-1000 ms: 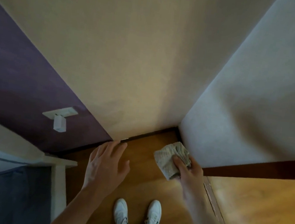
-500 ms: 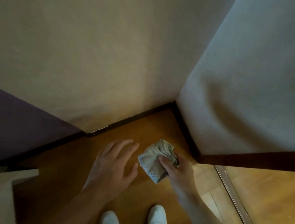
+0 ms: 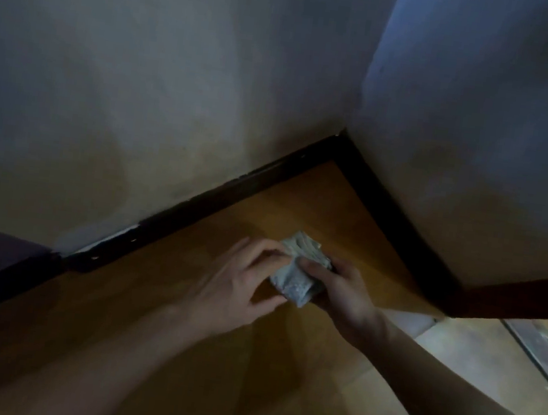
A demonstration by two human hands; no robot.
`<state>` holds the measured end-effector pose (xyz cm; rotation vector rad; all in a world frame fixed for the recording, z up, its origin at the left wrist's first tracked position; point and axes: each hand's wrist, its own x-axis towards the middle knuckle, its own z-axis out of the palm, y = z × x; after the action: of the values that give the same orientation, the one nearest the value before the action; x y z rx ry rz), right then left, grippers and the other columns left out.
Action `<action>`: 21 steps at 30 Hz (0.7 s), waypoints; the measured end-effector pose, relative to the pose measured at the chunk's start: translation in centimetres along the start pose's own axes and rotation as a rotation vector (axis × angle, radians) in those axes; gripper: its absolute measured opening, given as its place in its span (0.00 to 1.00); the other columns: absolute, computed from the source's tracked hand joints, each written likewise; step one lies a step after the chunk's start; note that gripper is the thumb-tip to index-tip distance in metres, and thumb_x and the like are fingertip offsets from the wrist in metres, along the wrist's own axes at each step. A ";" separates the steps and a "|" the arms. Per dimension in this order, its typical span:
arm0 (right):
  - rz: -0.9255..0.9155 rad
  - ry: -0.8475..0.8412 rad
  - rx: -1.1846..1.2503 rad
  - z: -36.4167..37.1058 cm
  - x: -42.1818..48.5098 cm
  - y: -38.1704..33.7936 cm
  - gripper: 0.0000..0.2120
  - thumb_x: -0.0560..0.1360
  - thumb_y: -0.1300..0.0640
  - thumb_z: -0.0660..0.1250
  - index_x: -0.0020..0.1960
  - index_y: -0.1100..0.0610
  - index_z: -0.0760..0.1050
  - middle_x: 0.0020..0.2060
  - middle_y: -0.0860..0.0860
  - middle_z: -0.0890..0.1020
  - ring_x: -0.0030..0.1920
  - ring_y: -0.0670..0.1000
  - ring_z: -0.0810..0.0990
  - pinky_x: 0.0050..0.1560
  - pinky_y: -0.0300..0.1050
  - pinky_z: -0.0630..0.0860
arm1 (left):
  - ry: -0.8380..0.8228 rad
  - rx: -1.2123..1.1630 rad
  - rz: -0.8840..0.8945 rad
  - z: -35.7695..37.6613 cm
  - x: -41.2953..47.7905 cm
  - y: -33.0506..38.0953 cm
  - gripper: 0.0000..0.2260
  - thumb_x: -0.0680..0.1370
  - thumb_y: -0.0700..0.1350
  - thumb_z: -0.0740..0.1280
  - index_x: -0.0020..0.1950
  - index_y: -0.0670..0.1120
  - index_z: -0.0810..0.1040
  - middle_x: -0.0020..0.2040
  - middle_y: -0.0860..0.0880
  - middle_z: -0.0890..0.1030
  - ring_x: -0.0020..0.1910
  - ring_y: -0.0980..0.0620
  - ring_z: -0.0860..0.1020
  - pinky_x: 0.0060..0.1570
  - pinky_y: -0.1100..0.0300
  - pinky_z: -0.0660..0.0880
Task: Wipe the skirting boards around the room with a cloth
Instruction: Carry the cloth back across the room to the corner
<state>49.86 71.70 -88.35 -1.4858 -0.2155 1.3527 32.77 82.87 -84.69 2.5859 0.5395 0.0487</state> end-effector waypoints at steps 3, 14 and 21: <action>-0.018 -0.047 0.019 -0.7 2.5 1.8 0.22 0.73 0.48 0.73 0.61 0.60 0.77 0.53 0.58 0.84 0.52 0.59 0.84 0.48 0.49 0.80 | -0.010 -0.018 0.018 2.7 1.1 -2.5 0.25 0.77 0.55 0.72 0.72 0.49 0.75 0.69 0.50 0.70 0.67 0.51 0.69 0.65 0.56 0.72; -0.128 -0.100 0.030 -2.1 4.2 5.0 0.14 0.79 0.58 0.65 0.64 0.58 0.76 0.57 0.58 0.82 0.57 0.59 0.81 0.57 0.52 0.78 | 0.165 -0.303 -0.210 8.3 1.8 -3.9 0.22 0.74 0.53 0.75 0.66 0.48 0.79 0.64 0.56 0.70 0.63 0.60 0.71 0.59 0.76 0.66; -0.196 -0.100 -0.111 -2.2 5.1 6.3 0.20 0.71 0.53 0.75 0.62 0.45 0.77 0.58 0.47 0.82 0.57 0.48 0.82 0.54 0.46 0.81 | 0.152 -0.289 -0.259 9.8 1.8 -4.7 0.20 0.73 0.50 0.77 0.63 0.49 0.80 0.62 0.60 0.73 0.62 0.61 0.72 0.59 0.76 0.65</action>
<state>50.27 71.47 -96.69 -1.4480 -0.4947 1.2741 33.98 82.83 -95.64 2.2262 0.8534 0.2206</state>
